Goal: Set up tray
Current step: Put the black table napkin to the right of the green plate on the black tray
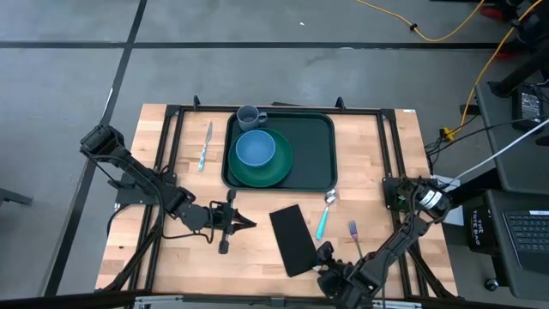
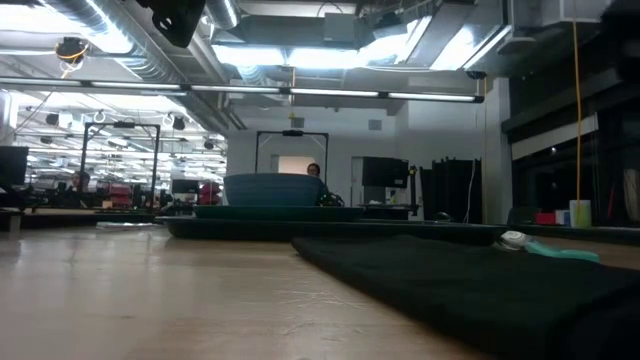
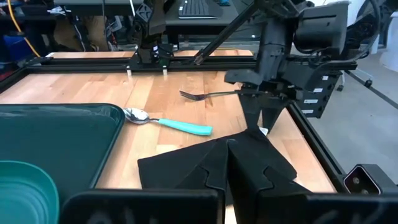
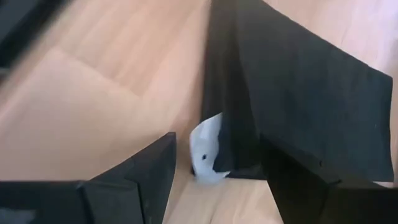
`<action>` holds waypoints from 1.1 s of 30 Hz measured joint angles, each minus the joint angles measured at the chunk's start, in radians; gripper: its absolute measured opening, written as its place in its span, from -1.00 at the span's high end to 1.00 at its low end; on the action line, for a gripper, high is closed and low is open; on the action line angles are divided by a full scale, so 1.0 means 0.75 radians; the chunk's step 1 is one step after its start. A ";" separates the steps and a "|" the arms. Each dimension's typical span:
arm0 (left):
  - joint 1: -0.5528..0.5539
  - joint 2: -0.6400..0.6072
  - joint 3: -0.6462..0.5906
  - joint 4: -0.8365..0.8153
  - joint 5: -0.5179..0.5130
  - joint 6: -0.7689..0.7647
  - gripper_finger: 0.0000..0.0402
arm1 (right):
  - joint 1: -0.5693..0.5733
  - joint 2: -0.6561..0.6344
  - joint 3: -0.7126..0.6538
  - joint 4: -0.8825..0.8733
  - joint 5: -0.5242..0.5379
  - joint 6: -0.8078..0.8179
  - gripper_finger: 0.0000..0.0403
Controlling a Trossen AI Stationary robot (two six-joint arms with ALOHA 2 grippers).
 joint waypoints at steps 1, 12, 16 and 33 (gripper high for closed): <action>0.000 0.000 0.000 0.000 0.000 0.000 0.99 | -0.005 0.000 -0.007 0.008 0.000 0.000 -0.15; -0.001 0.000 0.001 0.000 0.000 -0.001 0.99 | -0.030 -0.006 -0.055 0.053 -0.005 0.004 -0.15; -0.002 0.000 0.001 0.000 0.000 0.001 0.99 | -0.031 -0.006 -0.055 0.041 -0.013 0.000 -0.15; -0.002 0.000 0.001 -0.001 0.001 0.000 0.98 | -0.063 0.053 -0.049 0.037 -0.057 -0.030 -0.09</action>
